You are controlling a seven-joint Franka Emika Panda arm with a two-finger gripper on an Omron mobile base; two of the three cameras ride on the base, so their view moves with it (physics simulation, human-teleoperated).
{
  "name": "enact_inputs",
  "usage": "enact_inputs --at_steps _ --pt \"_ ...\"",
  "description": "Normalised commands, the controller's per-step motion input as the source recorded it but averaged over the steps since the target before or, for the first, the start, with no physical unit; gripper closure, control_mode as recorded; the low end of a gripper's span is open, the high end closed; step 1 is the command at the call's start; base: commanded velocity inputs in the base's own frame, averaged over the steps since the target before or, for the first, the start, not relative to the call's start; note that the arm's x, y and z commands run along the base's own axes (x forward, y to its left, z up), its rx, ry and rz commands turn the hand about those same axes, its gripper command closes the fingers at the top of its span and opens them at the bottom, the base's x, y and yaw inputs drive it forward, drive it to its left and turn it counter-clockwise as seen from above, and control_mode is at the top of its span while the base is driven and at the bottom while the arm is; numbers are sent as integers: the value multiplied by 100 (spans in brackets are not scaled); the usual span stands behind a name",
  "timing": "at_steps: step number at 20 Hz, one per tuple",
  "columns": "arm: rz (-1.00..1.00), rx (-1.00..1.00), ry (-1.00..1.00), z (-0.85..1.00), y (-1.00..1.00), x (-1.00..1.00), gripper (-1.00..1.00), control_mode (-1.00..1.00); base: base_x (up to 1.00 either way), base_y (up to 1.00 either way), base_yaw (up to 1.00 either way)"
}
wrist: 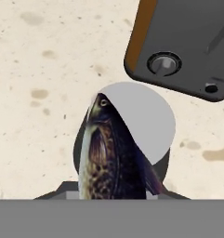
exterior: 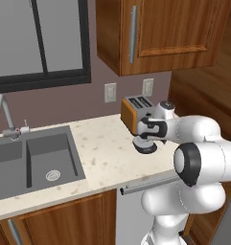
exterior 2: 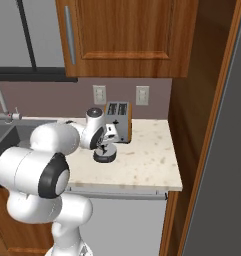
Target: Take the fish from the fridge and place it on the digital scale on the counter by the fridge. Wait a few seconds for a reading, then move it to the plate on the dining counter.
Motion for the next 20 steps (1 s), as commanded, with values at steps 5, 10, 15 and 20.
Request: enact_inputs --at_steps 5,10,15,20 --pt "0 0 2 -25 0 21 100 -100 0 0 0" --pt "0 0 1 -23 0 15 100 -100 0 0 0" --pt "0 0 0 -13 0 10 100 -100 0 0 0" --pt "0 0 0 -7 0 2 100 -100 0 0 0"
